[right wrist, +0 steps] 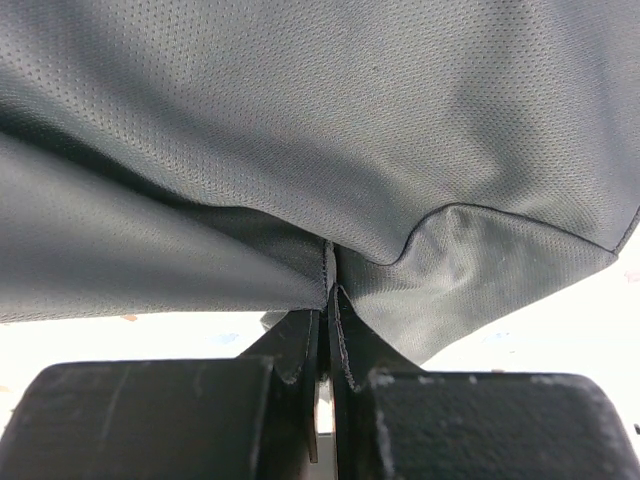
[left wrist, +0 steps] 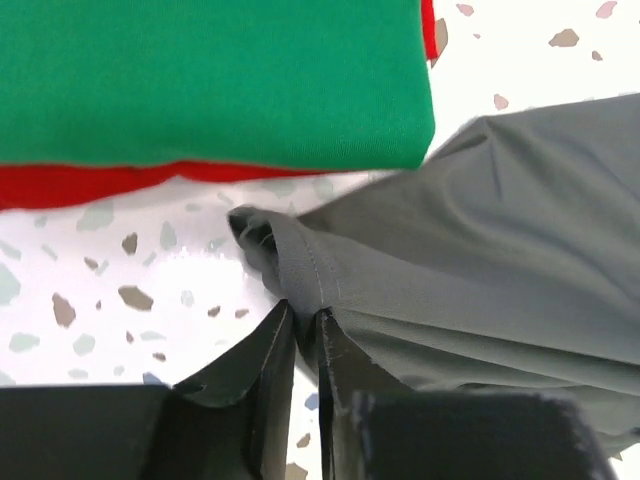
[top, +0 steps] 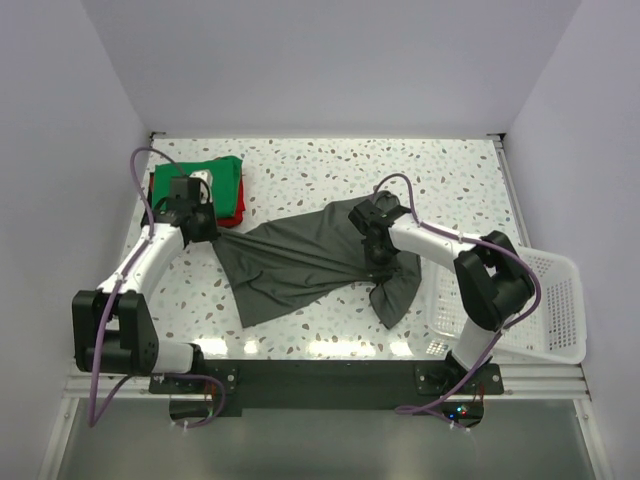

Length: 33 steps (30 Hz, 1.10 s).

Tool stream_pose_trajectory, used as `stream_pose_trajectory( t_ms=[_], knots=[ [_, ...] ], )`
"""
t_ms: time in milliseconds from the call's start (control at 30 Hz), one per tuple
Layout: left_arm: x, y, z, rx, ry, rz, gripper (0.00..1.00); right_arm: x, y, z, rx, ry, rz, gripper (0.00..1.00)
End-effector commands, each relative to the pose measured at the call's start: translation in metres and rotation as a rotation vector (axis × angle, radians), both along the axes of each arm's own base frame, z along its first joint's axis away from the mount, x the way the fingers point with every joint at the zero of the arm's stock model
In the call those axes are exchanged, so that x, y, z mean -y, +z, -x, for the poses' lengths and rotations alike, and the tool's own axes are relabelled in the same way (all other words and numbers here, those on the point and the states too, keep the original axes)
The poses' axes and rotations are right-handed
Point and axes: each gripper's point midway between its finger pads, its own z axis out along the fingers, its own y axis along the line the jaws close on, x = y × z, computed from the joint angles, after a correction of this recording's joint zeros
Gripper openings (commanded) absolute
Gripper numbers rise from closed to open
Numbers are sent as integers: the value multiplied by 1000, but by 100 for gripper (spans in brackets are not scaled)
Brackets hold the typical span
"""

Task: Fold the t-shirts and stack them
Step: Flatten the tshirt out

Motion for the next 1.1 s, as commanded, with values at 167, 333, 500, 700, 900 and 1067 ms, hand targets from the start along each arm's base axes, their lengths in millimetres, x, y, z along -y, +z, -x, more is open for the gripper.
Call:
stream_pose_trajectory(
  t_ms=[167, 333, 500, 700, 900, 1067],
  knots=[
    [7, 20, -19, 65, 1, 63, 68, -2, 11, -5, 19, 0, -28, 0],
    [36, -1, 32, 15, 4, 249, 68, -16, 8, -9, 11, 7, -76, 0],
    [46, -32, 65, -48, 31, 300, 65, -22, 9, -13, 12, 10, -96, 0],
    [53, -59, 60, -139, 25, 324, 62, -29, 8, -14, 4, 10, -126, 0],
    [59, -69, 63, -153, 24, 363, 53, -27, 8, -12, 4, 14, -121, 0],
    [62, -69, 63, -149, 20, 378, 46, -29, 5, -11, -6, 14, -132, 0]
  ],
)
